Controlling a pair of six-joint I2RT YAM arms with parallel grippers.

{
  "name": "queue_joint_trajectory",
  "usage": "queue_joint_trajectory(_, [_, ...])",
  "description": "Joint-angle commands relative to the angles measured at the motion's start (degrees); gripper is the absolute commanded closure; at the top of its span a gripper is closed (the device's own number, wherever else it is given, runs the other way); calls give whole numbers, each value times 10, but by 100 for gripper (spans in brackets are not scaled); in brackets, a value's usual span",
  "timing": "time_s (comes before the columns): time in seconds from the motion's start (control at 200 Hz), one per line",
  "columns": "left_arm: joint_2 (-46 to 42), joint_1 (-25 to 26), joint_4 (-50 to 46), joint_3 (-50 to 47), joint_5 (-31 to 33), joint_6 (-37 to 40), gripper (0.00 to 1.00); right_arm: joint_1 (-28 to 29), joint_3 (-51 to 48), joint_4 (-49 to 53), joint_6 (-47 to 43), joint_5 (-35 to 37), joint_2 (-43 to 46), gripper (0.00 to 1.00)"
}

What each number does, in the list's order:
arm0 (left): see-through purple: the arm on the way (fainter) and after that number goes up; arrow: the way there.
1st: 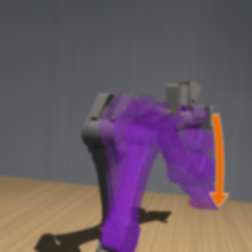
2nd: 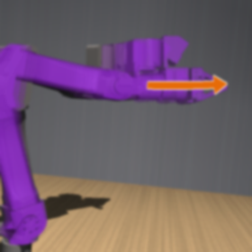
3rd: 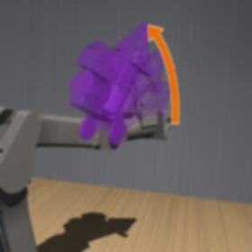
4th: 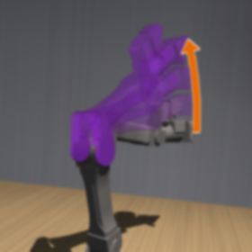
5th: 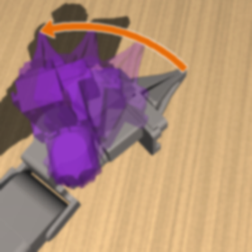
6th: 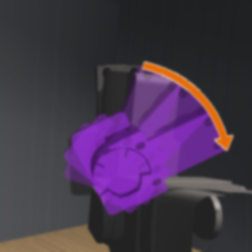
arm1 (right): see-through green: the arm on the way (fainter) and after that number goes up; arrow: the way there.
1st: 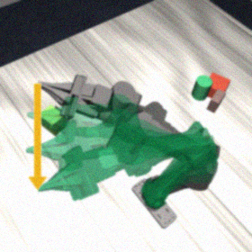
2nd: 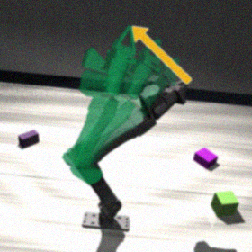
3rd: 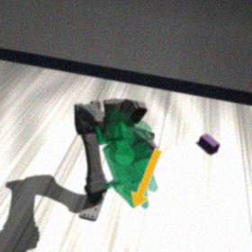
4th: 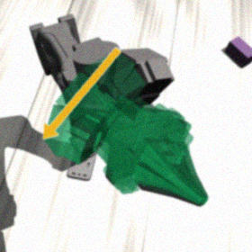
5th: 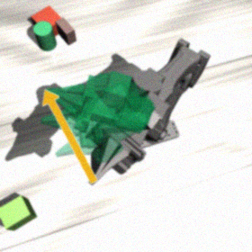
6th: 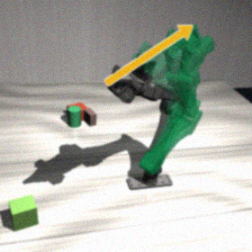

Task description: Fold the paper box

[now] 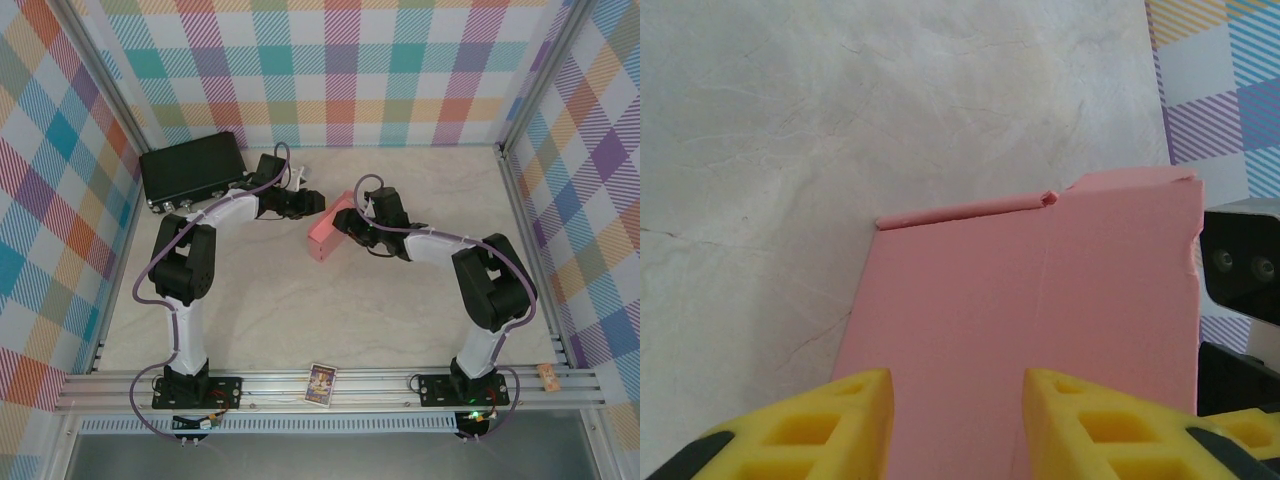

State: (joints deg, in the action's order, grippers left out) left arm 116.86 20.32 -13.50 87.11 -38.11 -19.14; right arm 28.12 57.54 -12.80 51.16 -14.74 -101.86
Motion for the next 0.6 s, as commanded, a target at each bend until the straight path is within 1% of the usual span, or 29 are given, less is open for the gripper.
queue_joint_trajectory(0.0, [-21,-4,-19,9,-9,19,60,5,-1,52,11,40,-13,52])
queue_joint_trajectory(0.15, [-43,-4,-20,10,11,26,57,5,6,55,6,30,-18,53])
queue_joint_trajectory(0.275, [-71,-4,-47,10,57,39,52,6,9,50,-4,25,-3,51])
queue_joint_trajectory(0.425, [-103,-4,-61,12,117,54,42,5,29,82,-24,29,20,46])
queue_joint_trajectory(0.53, [-119,0,-72,17,131,71,34,5,40,106,-36,42,36,44])
queue_joint_trajectory(0.595, [-123,11,-99,28,145,94,29,6,40,120,-47,55,52,43])
